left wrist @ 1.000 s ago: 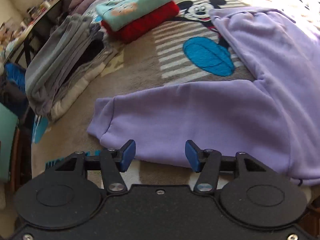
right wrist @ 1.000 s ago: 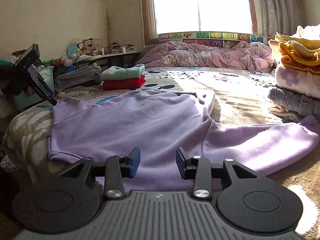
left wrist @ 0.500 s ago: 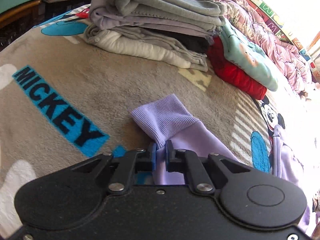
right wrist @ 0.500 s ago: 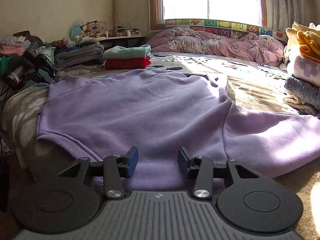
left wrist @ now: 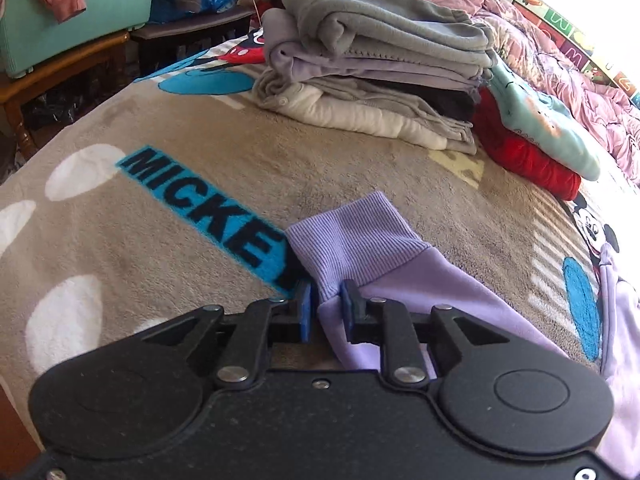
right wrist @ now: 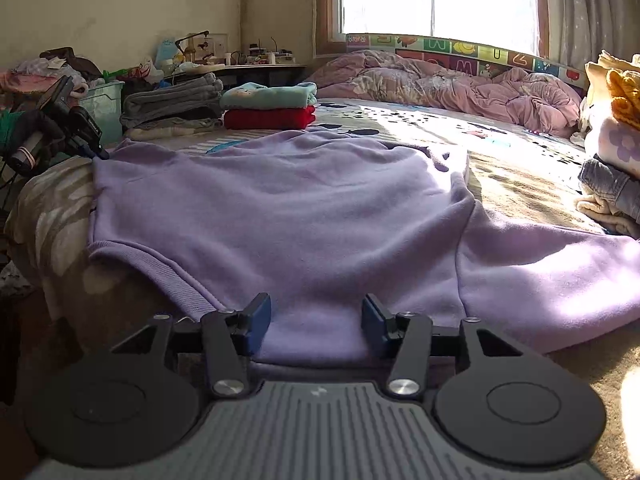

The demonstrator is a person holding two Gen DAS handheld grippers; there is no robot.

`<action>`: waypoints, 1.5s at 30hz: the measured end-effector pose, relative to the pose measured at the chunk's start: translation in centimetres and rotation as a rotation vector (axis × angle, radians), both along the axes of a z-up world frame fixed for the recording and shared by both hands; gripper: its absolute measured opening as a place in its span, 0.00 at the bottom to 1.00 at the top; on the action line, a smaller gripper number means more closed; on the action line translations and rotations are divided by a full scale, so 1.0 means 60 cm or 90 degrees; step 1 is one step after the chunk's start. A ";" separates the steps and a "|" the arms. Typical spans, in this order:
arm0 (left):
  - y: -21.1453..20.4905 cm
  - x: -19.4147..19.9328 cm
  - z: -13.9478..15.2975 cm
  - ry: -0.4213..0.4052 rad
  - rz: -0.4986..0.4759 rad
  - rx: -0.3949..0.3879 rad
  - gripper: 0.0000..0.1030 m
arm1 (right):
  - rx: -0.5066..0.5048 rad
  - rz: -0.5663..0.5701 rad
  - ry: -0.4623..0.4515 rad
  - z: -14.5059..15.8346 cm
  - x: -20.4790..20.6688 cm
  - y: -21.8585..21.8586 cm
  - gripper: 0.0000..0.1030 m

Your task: Fold clothes

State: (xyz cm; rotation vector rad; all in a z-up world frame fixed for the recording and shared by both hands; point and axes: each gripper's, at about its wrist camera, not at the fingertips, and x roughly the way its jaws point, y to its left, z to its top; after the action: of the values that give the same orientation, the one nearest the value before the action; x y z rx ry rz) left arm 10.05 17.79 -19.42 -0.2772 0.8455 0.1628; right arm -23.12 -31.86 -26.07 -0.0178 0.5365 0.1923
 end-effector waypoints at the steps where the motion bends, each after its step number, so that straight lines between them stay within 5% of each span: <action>1: 0.001 0.000 0.007 -0.003 0.010 0.011 0.40 | -0.012 0.005 0.001 0.000 -0.004 0.003 0.50; 6: -0.080 -0.010 0.082 -0.069 -0.059 0.147 0.39 | -0.001 -0.004 -0.025 0.017 -0.022 -0.007 0.48; 9: -0.172 -0.023 0.119 -0.086 -0.192 0.186 0.39 | 0.026 -0.047 -0.063 0.039 -0.033 -0.029 0.49; 13: -0.323 -0.064 0.160 -0.083 -0.397 0.270 0.46 | 0.094 -0.164 -0.087 0.055 -0.032 -0.097 0.50; 21: -0.577 -0.235 0.173 -0.103 -0.731 0.300 0.50 | 0.320 -0.481 -0.095 0.000 -0.035 -0.337 0.57; 26: -0.662 -0.286 0.190 -0.132 -0.812 0.263 0.50 | 0.471 -0.603 -0.108 -0.050 -0.047 -0.489 0.58; 30: -0.706 -0.293 0.191 -0.144 -0.836 0.257 0.50 | 0.451 -0.572 -0.155 -0.035 -0.030 -0.523 0.57; 34: -0.754 -0.265 0.186 -0.164 -0.821 0.232 0.49 | 0.378 -0.534 -0.143 -0.018 0.030 -0.529 0.57; 41: -0.933 -0.175 0.136 -0.072 -0.790 0.008 0.48 | 0.438 -0.579 -0.126 -0.038 0.055 -0.577 0.57; 45: -1.072 -0.132 0.063 -0.022 -0.798 -0.053 0.48 | 0.486 -0.609 -0.116 -0.054 0.061 -0.606 0.58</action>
State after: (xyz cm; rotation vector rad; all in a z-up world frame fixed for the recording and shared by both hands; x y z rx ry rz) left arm 2.12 -46.56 -15.62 0.2062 0.8602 -1.0429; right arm -19.48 -68.24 -29.29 0.9406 0.2185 -0.5466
